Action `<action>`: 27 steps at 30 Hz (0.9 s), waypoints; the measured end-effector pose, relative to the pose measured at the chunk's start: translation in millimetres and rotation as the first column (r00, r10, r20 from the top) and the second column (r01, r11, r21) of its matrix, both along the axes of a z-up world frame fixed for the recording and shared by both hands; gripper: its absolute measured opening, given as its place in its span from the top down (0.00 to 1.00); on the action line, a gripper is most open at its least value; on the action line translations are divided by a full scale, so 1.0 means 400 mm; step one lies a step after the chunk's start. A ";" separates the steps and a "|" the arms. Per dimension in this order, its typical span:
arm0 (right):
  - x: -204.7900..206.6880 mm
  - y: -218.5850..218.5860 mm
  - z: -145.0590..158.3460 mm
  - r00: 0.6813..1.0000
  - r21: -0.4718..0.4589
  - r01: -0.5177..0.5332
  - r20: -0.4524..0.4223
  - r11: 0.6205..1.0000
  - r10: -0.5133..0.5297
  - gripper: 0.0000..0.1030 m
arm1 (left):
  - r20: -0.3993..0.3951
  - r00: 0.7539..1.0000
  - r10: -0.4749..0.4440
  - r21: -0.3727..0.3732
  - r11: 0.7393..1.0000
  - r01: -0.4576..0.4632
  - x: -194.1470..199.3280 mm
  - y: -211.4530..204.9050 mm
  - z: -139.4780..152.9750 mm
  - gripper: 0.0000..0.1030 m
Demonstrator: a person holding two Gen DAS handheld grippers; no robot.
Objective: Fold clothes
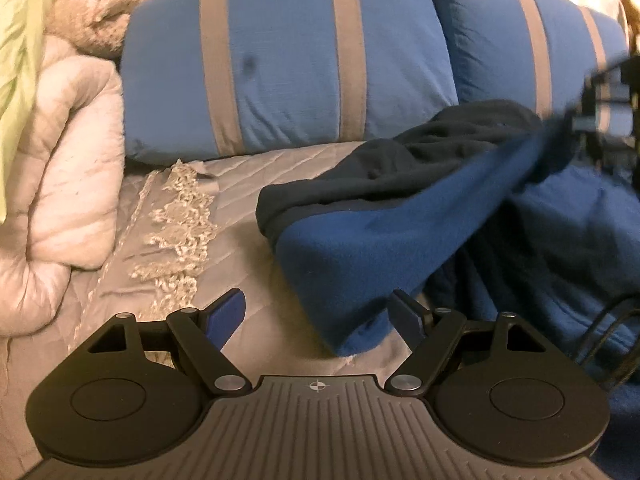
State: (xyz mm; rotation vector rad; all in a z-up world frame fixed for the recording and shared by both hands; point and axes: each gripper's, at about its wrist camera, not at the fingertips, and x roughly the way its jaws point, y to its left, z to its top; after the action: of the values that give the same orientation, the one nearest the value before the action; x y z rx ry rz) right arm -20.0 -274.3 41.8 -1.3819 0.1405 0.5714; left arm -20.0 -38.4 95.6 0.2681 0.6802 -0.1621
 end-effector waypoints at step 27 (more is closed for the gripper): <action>0.142 -0.116 0.443 0.873 0.215 0.236 0.380 0.948 -0.304 0.94 | -0.089 0.993 -0.077 -0.116 0.991 0.067 0.115 -0.130 -0.022 0.24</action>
State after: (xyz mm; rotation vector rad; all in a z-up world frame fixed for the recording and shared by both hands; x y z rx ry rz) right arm 36.6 -320.7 219.1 -1.2660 -0.0522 0.0471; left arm 26.2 -90.6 86.7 0.1776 0.7522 -0.2827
